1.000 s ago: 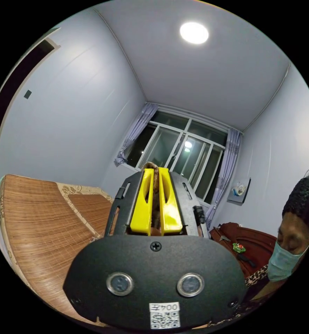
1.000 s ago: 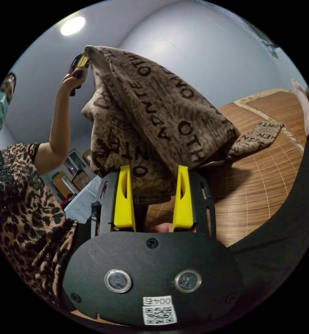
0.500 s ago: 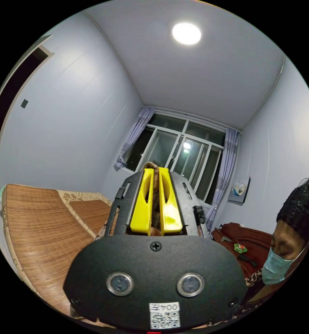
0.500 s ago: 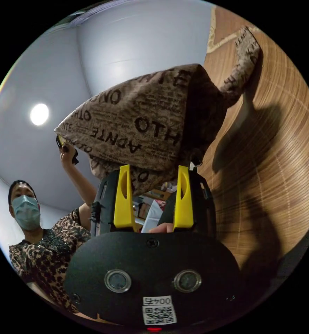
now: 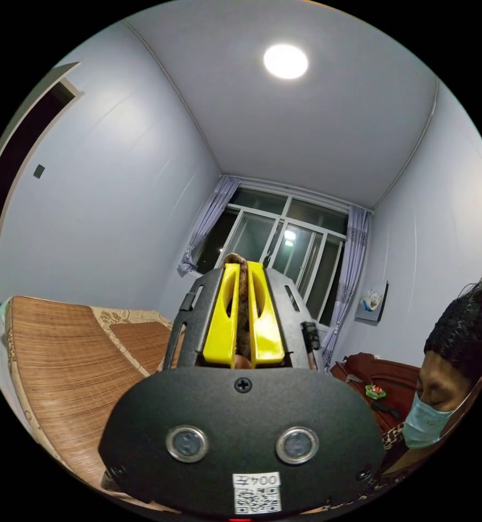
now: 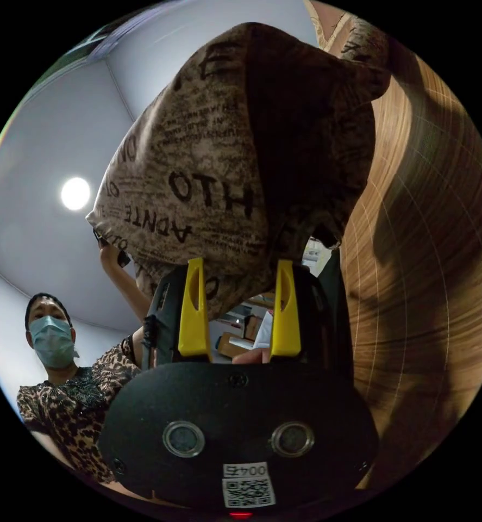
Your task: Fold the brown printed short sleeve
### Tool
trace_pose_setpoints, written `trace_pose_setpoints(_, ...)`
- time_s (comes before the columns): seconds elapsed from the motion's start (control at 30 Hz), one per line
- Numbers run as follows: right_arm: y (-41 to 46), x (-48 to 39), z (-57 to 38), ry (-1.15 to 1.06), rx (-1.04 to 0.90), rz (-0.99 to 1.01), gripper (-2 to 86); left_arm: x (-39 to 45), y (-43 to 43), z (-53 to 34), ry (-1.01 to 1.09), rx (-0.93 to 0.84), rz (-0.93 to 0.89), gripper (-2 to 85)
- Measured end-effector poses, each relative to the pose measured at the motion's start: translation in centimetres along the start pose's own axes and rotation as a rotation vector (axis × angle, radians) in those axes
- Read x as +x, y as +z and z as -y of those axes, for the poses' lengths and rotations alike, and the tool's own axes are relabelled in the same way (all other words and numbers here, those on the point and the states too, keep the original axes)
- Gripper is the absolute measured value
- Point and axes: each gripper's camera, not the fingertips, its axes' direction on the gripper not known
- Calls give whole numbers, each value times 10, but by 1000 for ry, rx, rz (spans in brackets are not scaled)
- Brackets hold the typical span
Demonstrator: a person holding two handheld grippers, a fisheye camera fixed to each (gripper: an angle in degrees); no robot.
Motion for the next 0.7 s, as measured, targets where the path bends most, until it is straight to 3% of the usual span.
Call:
trace_pose_setpoints(0.17,-27,-16,1,0,117,72,150,-8,-25,8,-10,12,10,28)
trace_pose_setpoints(0.5,-27,-69,-16,-42,-14,158,41,-39,-73,17,-34,48,46,29)
trace_pose_setpoints(0.7,-95,-174,-29,-216,69,84,16,-82,-144,13,-43,70,189,29)
